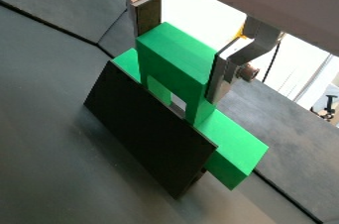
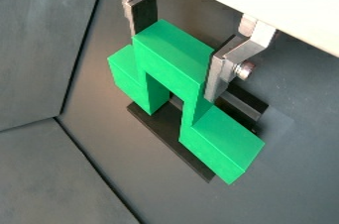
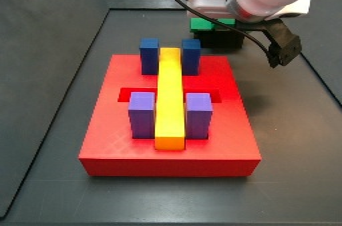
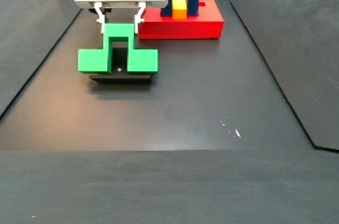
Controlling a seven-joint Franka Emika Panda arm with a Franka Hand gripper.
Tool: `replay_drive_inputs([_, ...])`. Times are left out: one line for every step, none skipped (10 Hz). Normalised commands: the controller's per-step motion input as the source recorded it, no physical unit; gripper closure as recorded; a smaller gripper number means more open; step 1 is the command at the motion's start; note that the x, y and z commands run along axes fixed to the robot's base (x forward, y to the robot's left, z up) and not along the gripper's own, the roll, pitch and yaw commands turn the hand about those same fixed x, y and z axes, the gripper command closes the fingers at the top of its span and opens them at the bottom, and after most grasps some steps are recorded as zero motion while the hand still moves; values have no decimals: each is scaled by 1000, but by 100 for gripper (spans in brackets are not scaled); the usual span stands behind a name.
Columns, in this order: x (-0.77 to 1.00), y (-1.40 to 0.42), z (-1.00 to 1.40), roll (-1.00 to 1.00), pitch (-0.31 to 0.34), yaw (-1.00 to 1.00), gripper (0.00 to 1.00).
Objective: Pick up the green object. Move up. Place the green object on the fixture. Regrasp the green object. Move to above the board. Insert the green object.
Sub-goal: Regrasp the green object, then move to above the board.
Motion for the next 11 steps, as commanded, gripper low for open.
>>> replay_drive_inputs([0,0,0,0,0,0,100])
replay_drive_inputs([0,0,0,0,0,0,100])
replay_drive_inputs([0,0,0,0,0,0,100])
replay_drive_inputs([0,0,0,0,0,0,100])
replay_drive_inputs([0,0,0,0,0,0,100])
replay_drive_inputs([0,0,0,0,0,0,100])
replay_drive_inputs([0,0,0,0,0,0,100])
replay_drive_inputs([0,0,0,0,0,0,100])
replay_drive_inputs([0,0,1400,0,0,0,100])
replay_drive_inputs([23,11,1400,-44,-24,-16,100])
replay_drive_inputs([1,29,1400,-115,-35,-34,100])
